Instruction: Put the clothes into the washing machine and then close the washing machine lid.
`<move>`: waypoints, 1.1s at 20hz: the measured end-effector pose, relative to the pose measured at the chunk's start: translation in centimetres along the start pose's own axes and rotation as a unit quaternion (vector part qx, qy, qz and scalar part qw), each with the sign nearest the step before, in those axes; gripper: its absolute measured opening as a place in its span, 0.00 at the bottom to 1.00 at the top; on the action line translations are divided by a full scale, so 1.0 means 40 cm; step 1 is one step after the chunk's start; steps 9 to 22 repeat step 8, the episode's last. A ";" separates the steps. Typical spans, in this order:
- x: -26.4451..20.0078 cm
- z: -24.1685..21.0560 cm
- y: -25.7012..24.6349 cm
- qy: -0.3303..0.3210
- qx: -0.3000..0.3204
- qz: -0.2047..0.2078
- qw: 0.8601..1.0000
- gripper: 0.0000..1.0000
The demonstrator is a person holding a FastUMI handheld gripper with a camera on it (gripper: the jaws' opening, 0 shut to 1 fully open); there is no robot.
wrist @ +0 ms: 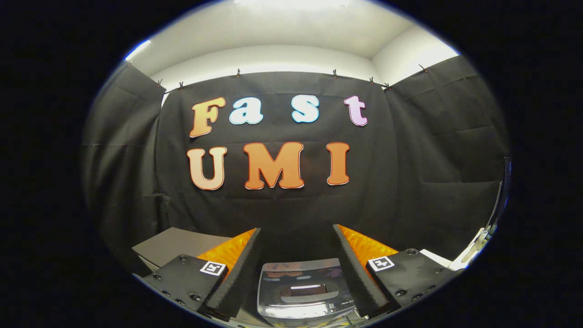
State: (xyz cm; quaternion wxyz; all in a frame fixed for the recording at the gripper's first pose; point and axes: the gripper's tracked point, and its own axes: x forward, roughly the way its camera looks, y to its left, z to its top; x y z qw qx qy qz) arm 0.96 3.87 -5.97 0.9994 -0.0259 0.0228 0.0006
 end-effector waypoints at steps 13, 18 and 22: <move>0.028 0.000 0.003 0.001 0.006 0.008 1.000 0.98; 0.028 0.000 0.003 0.001 0.006 0.008 1.000 0.98; 0.028 0.000 0.003 0.001 0.006 0.008 1.000 0.98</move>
